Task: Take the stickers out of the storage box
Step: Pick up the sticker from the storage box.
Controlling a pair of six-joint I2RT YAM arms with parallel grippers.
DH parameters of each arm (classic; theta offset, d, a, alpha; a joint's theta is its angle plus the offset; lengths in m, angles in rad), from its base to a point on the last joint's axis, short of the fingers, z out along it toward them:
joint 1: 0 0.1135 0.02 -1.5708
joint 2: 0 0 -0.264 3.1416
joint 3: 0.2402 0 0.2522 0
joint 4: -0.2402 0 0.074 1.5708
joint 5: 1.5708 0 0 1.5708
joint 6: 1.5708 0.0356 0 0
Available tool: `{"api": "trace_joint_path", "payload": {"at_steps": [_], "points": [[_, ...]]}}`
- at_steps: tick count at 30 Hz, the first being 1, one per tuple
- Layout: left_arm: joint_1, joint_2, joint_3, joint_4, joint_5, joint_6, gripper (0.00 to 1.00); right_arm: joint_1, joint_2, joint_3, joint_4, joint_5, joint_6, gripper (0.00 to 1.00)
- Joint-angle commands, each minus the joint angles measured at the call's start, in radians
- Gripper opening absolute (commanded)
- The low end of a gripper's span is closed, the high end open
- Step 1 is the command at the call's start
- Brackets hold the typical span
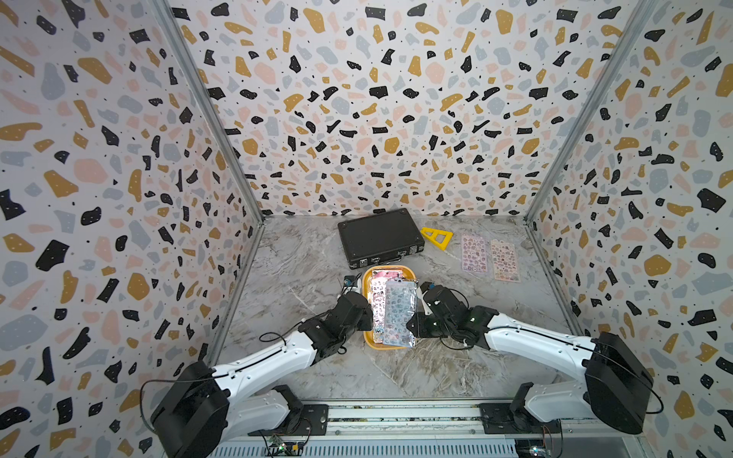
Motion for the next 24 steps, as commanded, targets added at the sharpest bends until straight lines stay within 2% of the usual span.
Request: {"api": "trace_joint_path", "payload": {"at_steps": [1,6,10,24], "points": [[-0.003,0.001,0.039,0.044,0.001,-0.008,0.00,0.000,0.000,0.036,0.028,-0.036,0.002,0.25],[-0.002,0.002,0.041,0.044,0.004,-0.007,0.00,0.001,0.015,0.021,0.086,-0.069,0.014,0.24],[-0.003,0.005,0.041,0.046,0.006,-0.007,0.00,0.000,0.042,-0.009,0.201,-0.096,0.028,0.24],[-0.002,0.010,0.039,0.050,0.006,-0.008,0.00,0.007,0.111,-0.059,0.430,-0.110,0.054,0.24]]}}
